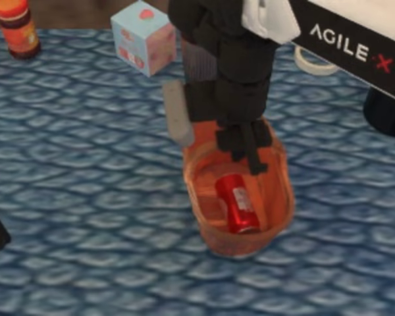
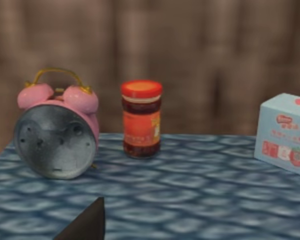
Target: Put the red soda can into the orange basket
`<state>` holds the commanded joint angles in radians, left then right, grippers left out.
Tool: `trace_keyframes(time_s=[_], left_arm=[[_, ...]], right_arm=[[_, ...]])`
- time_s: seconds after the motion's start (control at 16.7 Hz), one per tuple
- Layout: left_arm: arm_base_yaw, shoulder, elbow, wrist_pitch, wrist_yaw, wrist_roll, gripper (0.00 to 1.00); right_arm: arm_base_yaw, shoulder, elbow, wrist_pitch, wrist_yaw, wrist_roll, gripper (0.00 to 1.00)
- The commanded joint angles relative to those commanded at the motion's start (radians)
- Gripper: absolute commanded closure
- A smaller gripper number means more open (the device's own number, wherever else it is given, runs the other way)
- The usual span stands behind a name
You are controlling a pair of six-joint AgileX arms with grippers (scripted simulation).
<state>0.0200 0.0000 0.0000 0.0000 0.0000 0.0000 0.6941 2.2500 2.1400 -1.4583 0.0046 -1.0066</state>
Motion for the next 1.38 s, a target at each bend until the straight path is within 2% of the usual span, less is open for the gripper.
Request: trace_keyframes(time_s=[1.14,1.38], left_arm=[[0.000,0.000,0.000,0.000,0.000,0.000,0.00],[0.000,0.000,0.000,0.000,0.000,0.000,0.00]], right_arm=[[-0.001,0.001,0.004,-0.004,0.000,-0.001,1.00],[-0.016,0.000,0.113,-0.116,0.000,-0.021,1.00]])
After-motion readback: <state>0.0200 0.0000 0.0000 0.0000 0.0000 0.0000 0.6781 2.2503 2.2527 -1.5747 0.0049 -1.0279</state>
